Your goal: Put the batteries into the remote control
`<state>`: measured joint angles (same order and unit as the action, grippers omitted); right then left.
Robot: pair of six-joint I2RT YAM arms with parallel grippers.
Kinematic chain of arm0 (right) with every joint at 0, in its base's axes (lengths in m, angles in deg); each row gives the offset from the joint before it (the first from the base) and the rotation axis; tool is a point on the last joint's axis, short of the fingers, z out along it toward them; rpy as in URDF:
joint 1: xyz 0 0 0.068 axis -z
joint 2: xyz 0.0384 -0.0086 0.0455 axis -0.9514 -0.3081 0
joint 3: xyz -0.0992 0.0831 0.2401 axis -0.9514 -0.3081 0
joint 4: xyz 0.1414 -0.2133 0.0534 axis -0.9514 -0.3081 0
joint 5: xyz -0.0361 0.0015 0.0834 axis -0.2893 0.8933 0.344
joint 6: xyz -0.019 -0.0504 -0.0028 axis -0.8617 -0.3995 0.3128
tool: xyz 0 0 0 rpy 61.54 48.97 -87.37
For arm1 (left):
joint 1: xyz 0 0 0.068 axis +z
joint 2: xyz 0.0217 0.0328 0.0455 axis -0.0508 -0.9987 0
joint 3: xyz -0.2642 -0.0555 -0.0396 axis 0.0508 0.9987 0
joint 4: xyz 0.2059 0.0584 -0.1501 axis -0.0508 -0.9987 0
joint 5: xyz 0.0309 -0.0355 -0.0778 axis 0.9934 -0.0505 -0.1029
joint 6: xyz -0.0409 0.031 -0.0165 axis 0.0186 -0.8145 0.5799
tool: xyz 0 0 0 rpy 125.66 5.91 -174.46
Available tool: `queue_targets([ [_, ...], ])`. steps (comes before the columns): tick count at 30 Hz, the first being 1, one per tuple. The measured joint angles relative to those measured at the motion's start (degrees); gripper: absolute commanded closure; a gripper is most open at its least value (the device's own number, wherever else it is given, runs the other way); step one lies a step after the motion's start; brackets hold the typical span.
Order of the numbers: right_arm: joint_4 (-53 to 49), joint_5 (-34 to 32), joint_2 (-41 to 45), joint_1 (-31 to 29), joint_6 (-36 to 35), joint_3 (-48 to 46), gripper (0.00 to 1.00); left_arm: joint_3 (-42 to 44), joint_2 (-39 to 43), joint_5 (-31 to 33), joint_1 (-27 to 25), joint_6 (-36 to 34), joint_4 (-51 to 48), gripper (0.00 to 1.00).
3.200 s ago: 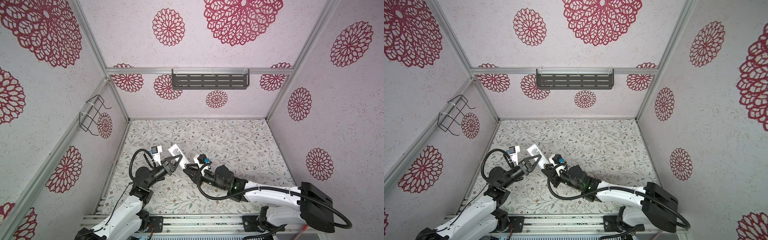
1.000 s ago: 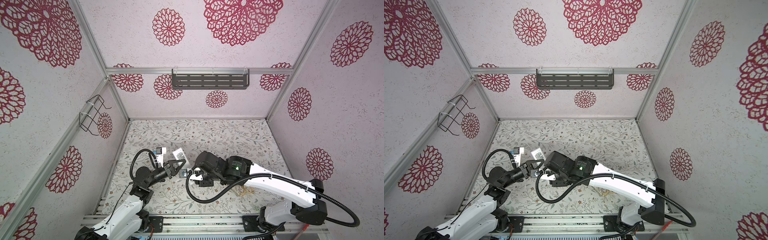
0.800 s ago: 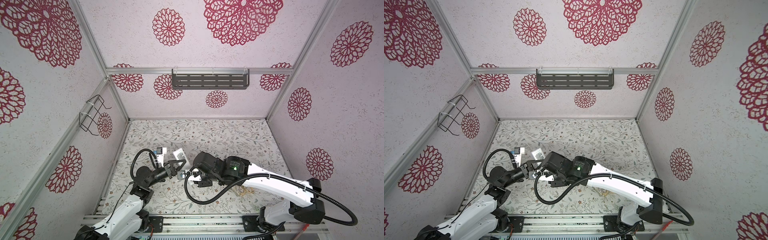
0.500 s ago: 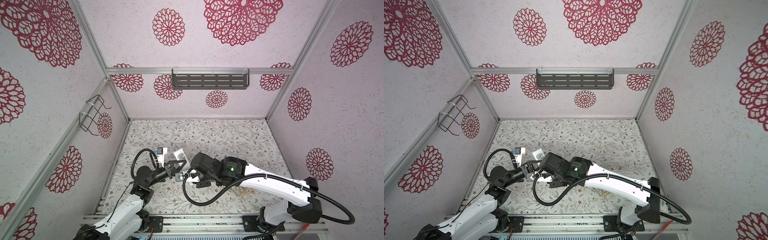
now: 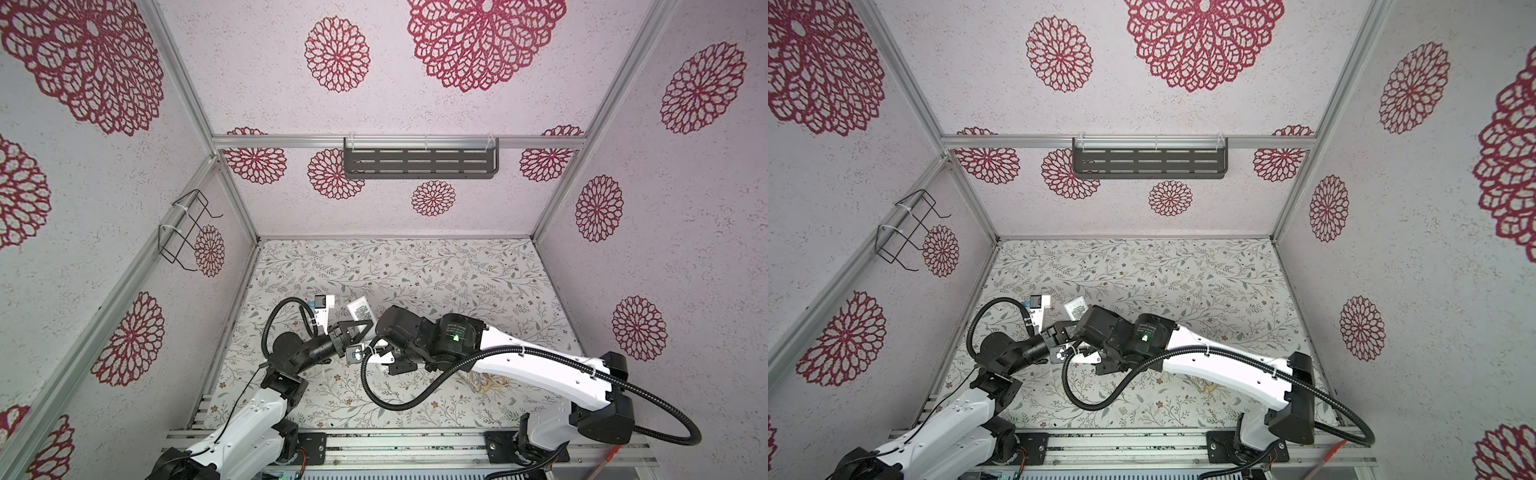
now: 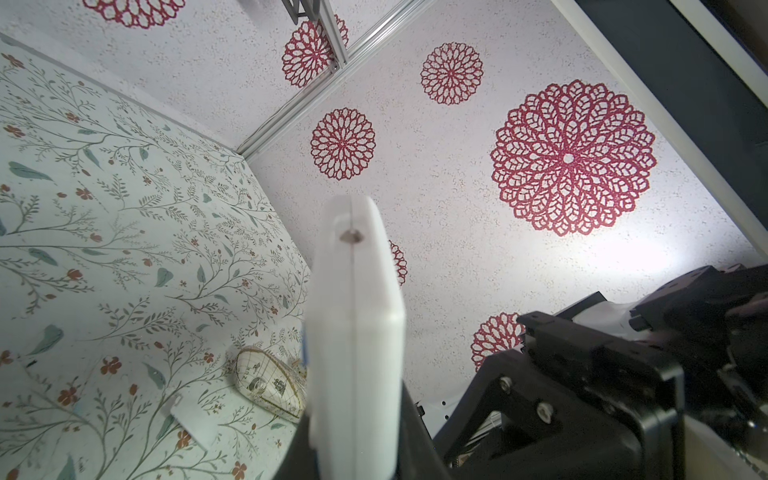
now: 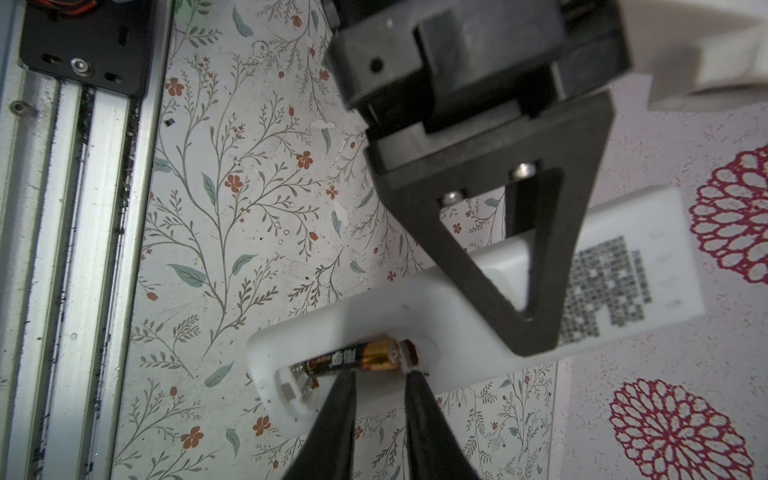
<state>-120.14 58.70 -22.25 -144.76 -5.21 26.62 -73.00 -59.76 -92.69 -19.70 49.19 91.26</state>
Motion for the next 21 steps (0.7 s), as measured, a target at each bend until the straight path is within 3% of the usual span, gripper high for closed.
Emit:
queue_targets([
  [21, 0.0, 0.0, -0.9, 0.3, -0.5, 0.0, 0.8, 0.0, 0.0, -0.2, 0.0, 0.0, 0.5, 1.0],
])
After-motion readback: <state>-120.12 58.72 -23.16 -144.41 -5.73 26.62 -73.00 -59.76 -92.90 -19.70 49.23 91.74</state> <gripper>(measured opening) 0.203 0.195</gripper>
